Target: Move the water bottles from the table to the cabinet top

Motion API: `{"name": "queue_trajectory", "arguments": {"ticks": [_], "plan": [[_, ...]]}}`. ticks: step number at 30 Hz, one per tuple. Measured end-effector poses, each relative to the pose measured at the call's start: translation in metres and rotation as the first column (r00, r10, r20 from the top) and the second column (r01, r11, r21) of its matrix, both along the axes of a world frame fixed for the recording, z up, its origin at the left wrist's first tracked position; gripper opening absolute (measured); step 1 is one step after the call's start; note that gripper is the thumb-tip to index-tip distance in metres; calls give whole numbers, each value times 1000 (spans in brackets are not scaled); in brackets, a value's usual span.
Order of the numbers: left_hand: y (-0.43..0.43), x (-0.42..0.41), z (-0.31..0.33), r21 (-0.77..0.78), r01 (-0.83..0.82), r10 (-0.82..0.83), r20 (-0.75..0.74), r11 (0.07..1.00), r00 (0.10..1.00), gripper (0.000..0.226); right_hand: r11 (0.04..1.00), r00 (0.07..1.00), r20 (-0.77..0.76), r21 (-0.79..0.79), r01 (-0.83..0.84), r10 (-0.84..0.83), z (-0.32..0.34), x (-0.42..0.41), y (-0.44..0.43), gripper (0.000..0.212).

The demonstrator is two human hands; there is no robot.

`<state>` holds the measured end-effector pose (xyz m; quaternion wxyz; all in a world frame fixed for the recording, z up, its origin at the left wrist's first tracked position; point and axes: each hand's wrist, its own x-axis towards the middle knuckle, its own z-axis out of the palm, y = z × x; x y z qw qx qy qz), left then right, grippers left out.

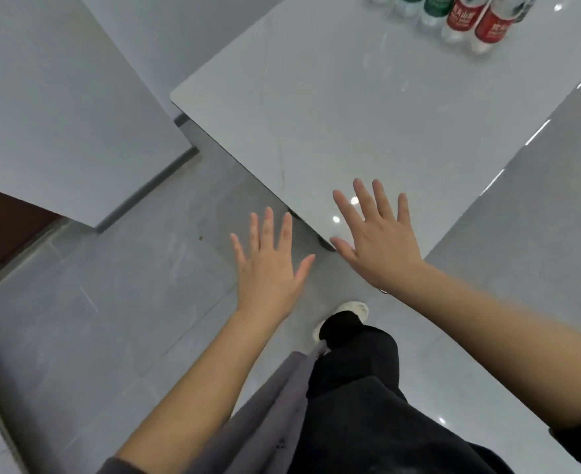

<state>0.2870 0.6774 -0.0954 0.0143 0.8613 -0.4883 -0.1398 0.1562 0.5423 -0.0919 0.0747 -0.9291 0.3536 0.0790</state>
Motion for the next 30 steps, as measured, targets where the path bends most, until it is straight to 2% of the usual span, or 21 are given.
{"name": "queue_trajectory", "arguments": {"ticks": [11,21,30], "plan": [[-113,-95,-12,51,23,-23,-3,998,1000,74,1000,999,-53,2,-6,6,-8,-95,-111,71],[-248,-153,6,25,-67,67,-14,997,998,72,993,992,-58,40,-110,112,4,-133,-254,71],[-327,-199,11,19,-274,274,-24,962,961,72,963,962,-69,71,-258,263,-1,-153,-352,71]]}}
